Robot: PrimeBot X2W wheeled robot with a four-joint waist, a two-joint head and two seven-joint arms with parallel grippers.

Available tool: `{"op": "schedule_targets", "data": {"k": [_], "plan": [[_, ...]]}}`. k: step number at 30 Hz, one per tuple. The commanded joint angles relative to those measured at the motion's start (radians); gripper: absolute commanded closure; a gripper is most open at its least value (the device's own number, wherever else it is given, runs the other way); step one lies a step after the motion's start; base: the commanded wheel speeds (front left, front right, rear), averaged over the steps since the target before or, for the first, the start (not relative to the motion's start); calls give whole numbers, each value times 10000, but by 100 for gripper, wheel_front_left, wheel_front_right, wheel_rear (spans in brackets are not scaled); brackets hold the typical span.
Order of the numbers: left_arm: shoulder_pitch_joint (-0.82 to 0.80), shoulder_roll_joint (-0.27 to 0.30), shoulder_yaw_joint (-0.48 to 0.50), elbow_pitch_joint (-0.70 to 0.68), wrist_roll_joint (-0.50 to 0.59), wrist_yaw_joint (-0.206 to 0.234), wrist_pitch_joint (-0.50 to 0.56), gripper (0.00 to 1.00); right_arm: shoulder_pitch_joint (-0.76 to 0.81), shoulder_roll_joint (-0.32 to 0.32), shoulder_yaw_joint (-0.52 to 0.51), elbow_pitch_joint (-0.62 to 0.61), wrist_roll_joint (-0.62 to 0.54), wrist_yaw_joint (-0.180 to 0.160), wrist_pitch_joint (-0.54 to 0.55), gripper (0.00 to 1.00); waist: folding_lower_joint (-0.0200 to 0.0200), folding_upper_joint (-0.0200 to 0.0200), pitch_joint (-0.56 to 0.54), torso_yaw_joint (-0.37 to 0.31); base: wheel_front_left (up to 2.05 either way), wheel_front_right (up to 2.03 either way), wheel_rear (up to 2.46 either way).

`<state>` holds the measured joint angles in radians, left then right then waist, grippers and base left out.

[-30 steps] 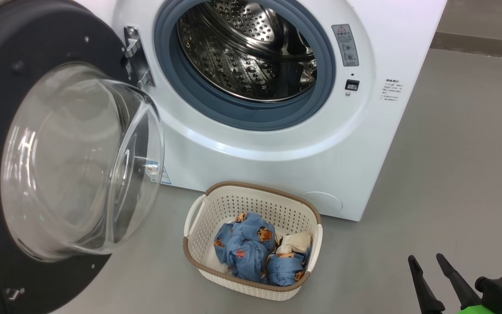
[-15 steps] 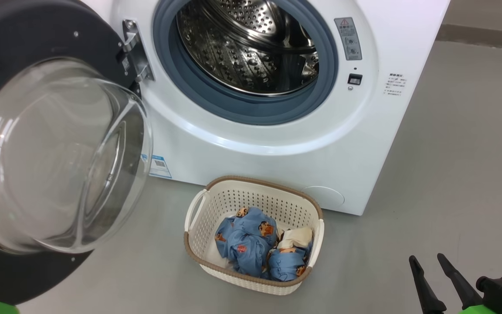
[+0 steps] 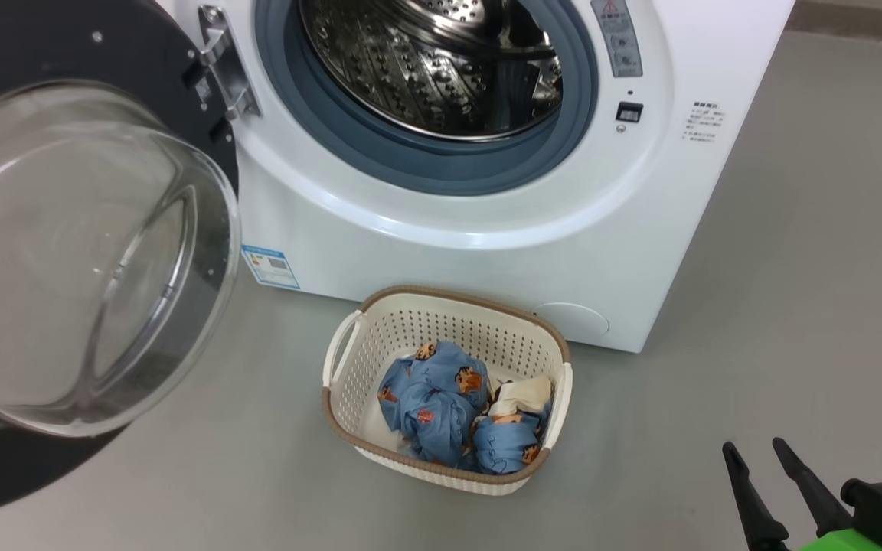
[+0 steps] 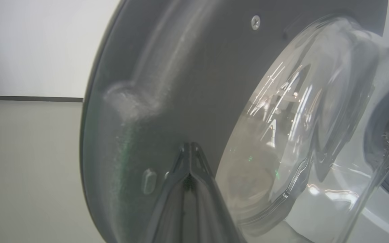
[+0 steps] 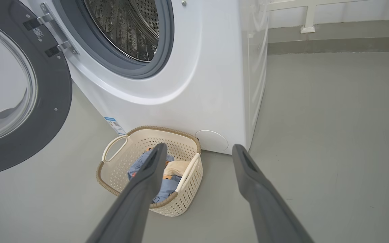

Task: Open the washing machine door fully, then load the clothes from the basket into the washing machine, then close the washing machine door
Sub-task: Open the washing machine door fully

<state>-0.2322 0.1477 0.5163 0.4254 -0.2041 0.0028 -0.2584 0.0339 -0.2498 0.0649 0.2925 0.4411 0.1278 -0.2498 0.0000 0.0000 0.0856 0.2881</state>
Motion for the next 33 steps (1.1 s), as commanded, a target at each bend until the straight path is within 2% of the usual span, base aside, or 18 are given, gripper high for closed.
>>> {"op": "schedule_targets", "data": {"k": [1, 10, 23, 33], "plan": [[-555, 651, 459, -61, 118, 7, -34, 100, -343, -220, 233, -244, -8, 29, -120, 0, 0, 0, 132, -15, 0, 0, 0], [-1596, 1089, 1052, 910, 396, -127, -34, 100, -621, -241, 246, -296, -56, 29, -120, 0, 0, 0, 606, -138, 0, 0, 0], [-2365, 1417, 1913, 1686, 635, 51, -34, 100, -864, -271, 313, -338, -89, 29, -120, 0, 0, 0, 1065, -384, 0, 0, 0], [-2603, 1556, 2040, 2086, 939, 167, -34, 100, -939, -288, 315, -302, -119, 29, -120, 0, 0, 0, 1080, -419, 0, 0, 0]]}}
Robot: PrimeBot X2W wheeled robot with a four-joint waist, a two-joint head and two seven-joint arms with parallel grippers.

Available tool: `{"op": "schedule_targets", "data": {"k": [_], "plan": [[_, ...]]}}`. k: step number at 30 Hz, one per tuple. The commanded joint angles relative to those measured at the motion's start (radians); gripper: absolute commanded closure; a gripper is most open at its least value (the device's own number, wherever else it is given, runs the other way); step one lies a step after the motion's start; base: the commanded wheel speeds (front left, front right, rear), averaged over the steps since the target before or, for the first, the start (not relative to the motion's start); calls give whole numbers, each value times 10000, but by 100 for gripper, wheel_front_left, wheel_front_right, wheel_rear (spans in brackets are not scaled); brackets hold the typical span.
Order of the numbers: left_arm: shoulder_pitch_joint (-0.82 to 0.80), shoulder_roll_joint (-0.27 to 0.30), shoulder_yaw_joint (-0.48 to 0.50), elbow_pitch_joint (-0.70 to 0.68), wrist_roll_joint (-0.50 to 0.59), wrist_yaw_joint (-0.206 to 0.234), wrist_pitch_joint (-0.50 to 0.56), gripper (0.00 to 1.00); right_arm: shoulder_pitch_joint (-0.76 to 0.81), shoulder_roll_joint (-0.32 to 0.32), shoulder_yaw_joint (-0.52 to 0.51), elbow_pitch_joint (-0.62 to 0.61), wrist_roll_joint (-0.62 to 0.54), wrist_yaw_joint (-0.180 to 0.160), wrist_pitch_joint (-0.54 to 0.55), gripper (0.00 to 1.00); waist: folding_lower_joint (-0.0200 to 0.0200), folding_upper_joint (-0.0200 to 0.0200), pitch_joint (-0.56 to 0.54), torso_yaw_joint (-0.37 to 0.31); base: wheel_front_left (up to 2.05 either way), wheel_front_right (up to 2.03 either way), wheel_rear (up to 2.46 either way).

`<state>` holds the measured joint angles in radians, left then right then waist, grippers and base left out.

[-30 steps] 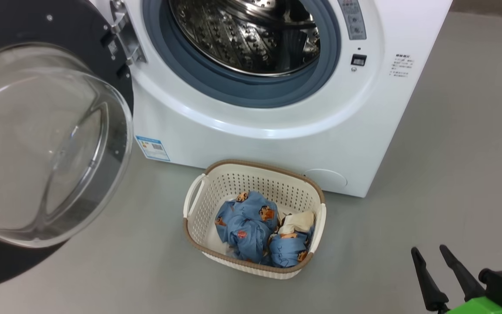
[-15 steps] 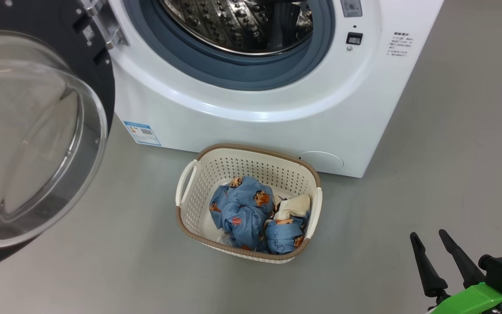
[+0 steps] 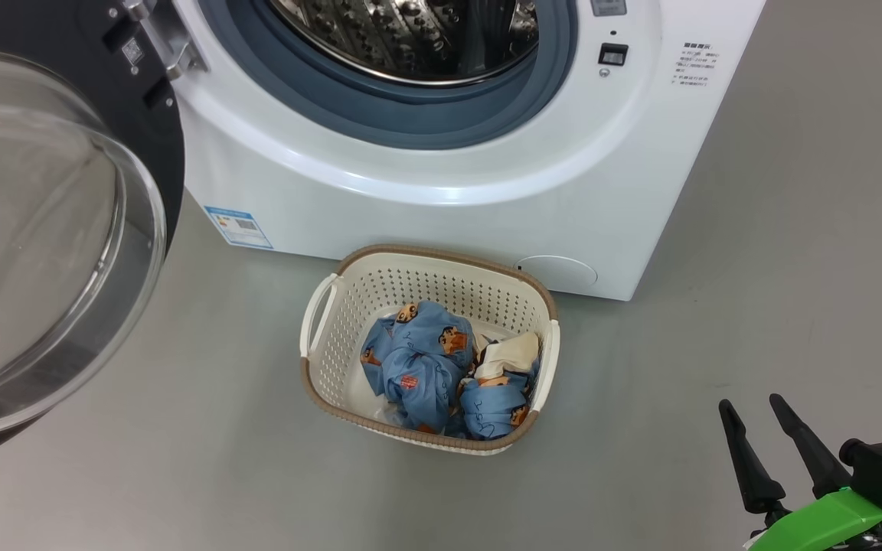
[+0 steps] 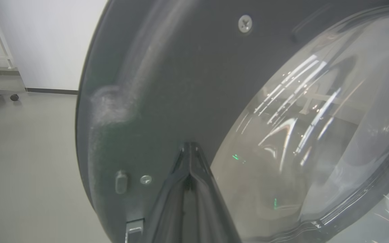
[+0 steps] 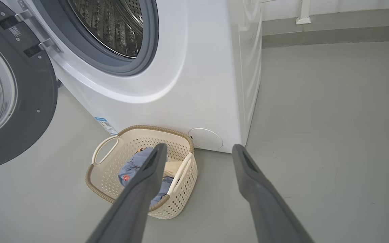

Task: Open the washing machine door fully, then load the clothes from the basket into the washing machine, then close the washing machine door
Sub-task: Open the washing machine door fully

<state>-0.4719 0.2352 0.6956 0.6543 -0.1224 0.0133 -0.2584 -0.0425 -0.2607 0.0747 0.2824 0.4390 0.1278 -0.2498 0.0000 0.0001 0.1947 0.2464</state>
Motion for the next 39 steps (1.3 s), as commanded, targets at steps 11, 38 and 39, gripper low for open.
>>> {"op": "schedule_targets", "data": {"k": [11, 38, 39], "plan": [[687, -171, 82, -1169, 250, -462, -34, 100, 58, -50, 365, -115, -33, 29, -120, 0, 0, -1, -701, -38, 0, 0, 0], [3888, -948, -3725, -3608, -1762, -1438, -34, 0, 375, -139, 184, -471, 31, 29, -120, 0, 0, -1, -1414, -1292, 0, 0, 0], [3924, -917, -3925, -3665, -1814, -1438, -34, 0, 371, -130, 172, -487, 23, 29, -120, 0, 0, -1, -1400, -1368, 0, 0, 0]]}}
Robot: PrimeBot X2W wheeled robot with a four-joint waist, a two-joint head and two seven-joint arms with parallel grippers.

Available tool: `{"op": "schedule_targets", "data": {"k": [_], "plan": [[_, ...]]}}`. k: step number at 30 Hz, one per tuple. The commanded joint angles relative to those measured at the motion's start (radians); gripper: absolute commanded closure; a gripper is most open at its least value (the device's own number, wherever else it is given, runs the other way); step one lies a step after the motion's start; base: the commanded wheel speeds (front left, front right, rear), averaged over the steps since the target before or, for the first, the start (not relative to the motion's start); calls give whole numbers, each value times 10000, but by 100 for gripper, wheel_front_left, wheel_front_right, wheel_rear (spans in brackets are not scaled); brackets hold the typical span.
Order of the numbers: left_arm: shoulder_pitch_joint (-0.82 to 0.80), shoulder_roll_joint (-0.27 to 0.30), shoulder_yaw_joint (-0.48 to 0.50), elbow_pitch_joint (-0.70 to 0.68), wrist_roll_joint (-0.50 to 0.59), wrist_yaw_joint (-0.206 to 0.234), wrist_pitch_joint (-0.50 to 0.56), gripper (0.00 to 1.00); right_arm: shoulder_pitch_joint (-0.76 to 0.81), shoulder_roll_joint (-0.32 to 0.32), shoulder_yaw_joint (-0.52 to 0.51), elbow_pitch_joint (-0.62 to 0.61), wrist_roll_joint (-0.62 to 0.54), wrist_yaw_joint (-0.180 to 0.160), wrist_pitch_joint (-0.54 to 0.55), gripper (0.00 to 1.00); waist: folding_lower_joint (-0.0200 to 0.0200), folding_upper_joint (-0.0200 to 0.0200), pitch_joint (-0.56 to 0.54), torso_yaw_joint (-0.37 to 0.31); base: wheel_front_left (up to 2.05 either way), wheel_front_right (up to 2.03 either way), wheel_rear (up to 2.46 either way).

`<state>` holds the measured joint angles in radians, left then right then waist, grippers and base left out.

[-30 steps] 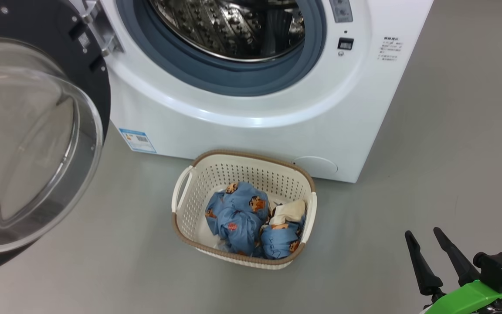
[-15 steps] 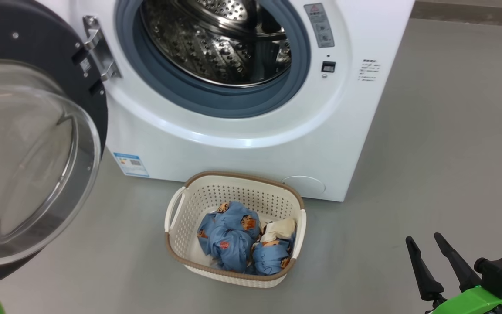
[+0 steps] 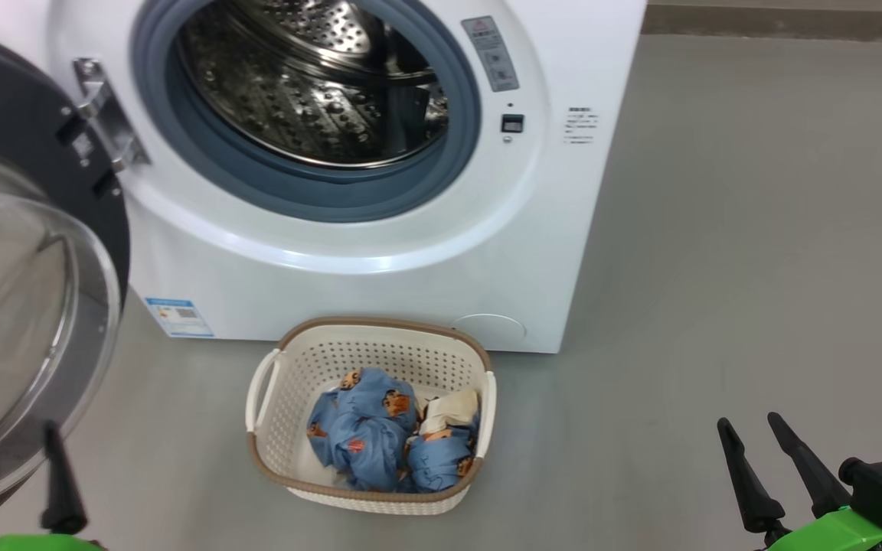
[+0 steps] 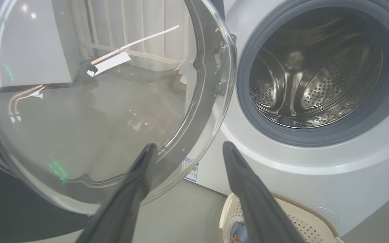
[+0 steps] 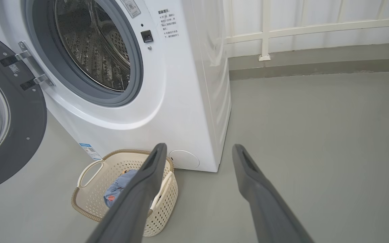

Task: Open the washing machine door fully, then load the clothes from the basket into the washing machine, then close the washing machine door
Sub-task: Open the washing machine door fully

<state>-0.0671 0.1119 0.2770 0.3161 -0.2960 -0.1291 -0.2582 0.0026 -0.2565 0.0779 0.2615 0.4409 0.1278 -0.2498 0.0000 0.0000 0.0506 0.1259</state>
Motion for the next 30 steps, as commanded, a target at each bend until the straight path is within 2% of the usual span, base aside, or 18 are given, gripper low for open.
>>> {"op": "schedule_targets", "data": {"k": [1, 13, 30], "plan": [[-100, 331, 89, -314, -147, -13, -36, 0, -87, -165, 127, -292, -4, 29, -120, 0, 0, 0, 60, -238, 0, 0, 0], [-106, 411, -1604, -302, -500, -14, -36, 0, -278, -66, 52, -369, -72, 29, -120, 0, 0, 0, 207, -1235, 0, 0, 0], [-123, 454, -2462, -313, -856, -15, -36, 0, -357, 39, -86, -412, -99, 29, -120, 0, 0, 0, 300, -1910, 0, 0, 0]]}}
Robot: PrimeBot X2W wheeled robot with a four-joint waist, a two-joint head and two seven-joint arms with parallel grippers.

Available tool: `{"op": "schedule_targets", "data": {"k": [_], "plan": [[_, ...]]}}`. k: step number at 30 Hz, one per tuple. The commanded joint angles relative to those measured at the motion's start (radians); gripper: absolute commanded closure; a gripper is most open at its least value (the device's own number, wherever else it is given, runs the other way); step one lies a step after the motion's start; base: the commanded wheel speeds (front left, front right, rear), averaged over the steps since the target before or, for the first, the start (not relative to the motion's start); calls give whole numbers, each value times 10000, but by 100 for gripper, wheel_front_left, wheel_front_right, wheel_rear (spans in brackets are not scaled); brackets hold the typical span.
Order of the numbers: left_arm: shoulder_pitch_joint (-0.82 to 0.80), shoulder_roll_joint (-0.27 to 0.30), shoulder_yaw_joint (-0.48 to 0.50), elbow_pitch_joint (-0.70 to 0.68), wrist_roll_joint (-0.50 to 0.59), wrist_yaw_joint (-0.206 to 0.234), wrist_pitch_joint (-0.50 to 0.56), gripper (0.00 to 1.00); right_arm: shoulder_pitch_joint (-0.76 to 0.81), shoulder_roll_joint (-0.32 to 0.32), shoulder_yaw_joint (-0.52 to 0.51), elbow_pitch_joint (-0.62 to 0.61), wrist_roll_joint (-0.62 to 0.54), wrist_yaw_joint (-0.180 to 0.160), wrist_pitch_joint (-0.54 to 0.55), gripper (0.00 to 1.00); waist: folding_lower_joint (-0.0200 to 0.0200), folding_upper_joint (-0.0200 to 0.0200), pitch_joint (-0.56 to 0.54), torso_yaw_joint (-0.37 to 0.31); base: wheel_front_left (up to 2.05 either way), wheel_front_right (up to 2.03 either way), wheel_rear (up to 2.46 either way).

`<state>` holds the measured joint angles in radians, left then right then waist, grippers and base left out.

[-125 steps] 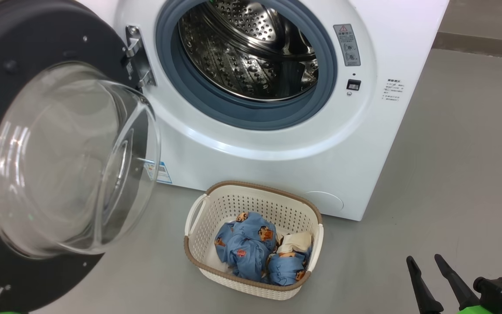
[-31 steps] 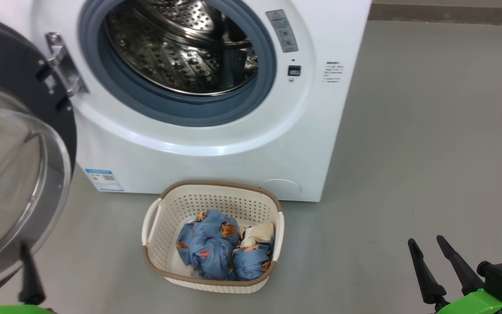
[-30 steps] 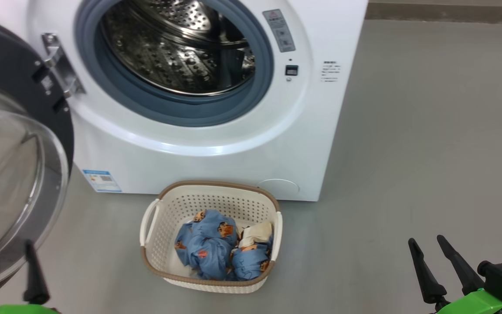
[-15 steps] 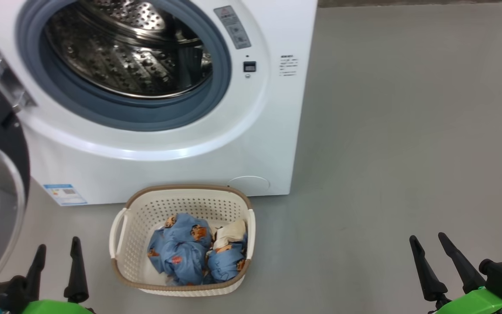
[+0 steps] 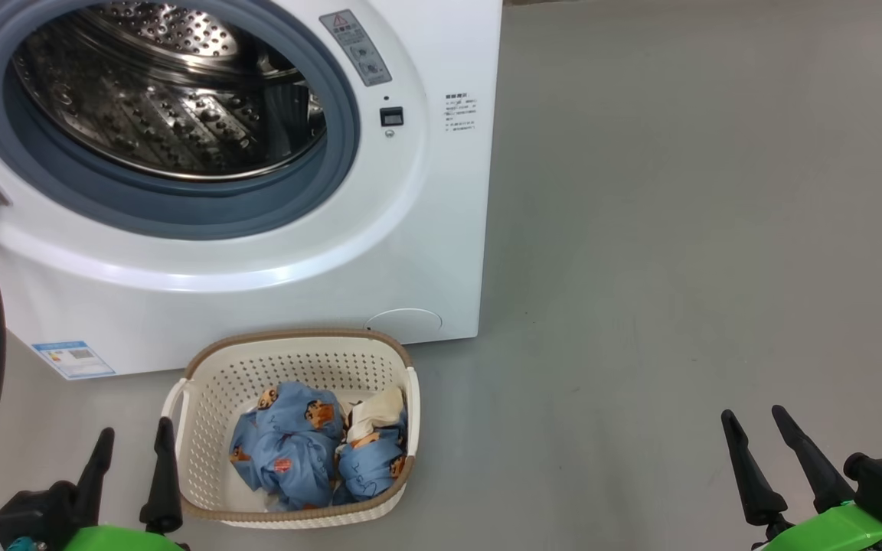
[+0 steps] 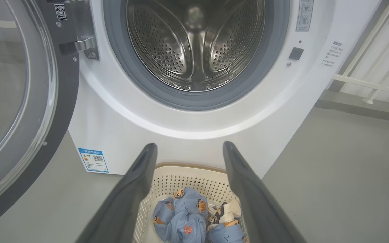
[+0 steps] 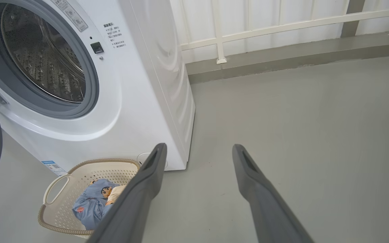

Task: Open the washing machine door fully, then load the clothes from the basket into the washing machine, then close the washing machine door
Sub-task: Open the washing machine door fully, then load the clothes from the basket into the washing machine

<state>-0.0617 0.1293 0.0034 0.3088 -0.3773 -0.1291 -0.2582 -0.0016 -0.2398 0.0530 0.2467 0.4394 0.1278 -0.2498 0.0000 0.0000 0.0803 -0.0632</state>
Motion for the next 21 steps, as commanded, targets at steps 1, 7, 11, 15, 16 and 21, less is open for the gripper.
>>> {"op": "schedule_targets", "data": {"k": [1, 7, 11, 15, 16, 21], "plan": [[-170, 294, 224, -263, -85, -15, -36, 0, -321, -120, 160, -262, -86, 29, -120, 0, 0, 0, 8, -32, 0, 0, 0], [-191, 306, 189, -250, -330, -15, -36, 0, -339, -85, 139, -262, -87, 29, -120, 0, 0, 0, 25, -40, 0, 0, 0], [-236, 353, 125, -200, -459, -15, -36, 0, -359, -78, 147, -269, -79, 29, -120, 0, 0, 0, 43, -31, 0, 0, 0], [-275, 434, 15, -106, -682, -15, -36, 0, -368, -57, 162, -269, -91, 29, -120, 0, 0, 0, 54, -29, 2, -4, 2], [-290, 470, -21, -102, -706, -15, -36, 0, -369, -51, 167, -268, -92, 29, -120, 0, 0, 0, 60, -29, 19, -31, 12], [-333, 552, -120, -154, -757, -15, -36, 0, -358, -14, 211, -259, -89, 29, -120, 0, 0, 0, 64, -41, 58, -70, 13]]}}
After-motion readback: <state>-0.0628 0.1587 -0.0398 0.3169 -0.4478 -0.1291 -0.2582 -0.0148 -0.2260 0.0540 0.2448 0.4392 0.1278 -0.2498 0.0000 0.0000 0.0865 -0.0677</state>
